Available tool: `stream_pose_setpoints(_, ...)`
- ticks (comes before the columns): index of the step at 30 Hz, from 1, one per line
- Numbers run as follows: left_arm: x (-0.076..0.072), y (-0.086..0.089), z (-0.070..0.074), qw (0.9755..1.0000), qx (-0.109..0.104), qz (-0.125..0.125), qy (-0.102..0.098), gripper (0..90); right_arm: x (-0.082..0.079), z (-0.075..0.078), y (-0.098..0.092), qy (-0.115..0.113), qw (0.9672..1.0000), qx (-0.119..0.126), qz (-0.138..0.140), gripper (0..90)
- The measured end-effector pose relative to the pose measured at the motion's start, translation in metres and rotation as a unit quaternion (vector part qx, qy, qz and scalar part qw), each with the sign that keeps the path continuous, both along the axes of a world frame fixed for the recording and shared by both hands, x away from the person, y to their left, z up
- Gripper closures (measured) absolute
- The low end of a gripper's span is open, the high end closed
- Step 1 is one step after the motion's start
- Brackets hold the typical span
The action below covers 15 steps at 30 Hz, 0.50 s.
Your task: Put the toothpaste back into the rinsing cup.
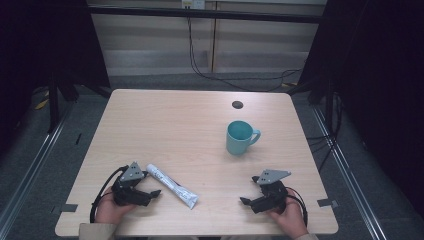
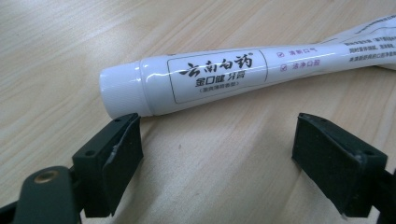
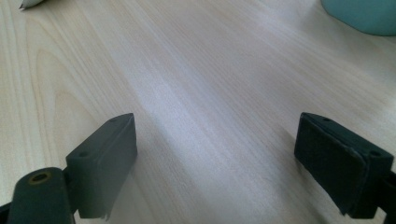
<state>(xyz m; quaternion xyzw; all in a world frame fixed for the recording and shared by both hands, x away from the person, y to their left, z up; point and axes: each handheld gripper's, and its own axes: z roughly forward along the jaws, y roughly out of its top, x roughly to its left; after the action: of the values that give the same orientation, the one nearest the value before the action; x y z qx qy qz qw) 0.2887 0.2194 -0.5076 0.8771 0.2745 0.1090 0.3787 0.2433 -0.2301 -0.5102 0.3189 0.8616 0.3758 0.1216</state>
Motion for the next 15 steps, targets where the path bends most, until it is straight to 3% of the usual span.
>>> stream_pose_setpoints(9, 0.0001, -0.0011, 0.0003, 1.0000, 0.002, 0.006, 0.003, 14.4, 0.0001, 0.0001, -0.0002, 0.000, 1.0000, -0.001, 0.000, 12.5)
stream_pose_setpoints(15, 0.0035, -0.0055, 0.0069, 0.9992, 0.029, 0.009, 0.026, 16.1, 0.0001, 0.0002, -0.0002, 0.000, 1.0000, -0.001, -0.001, 12.5)
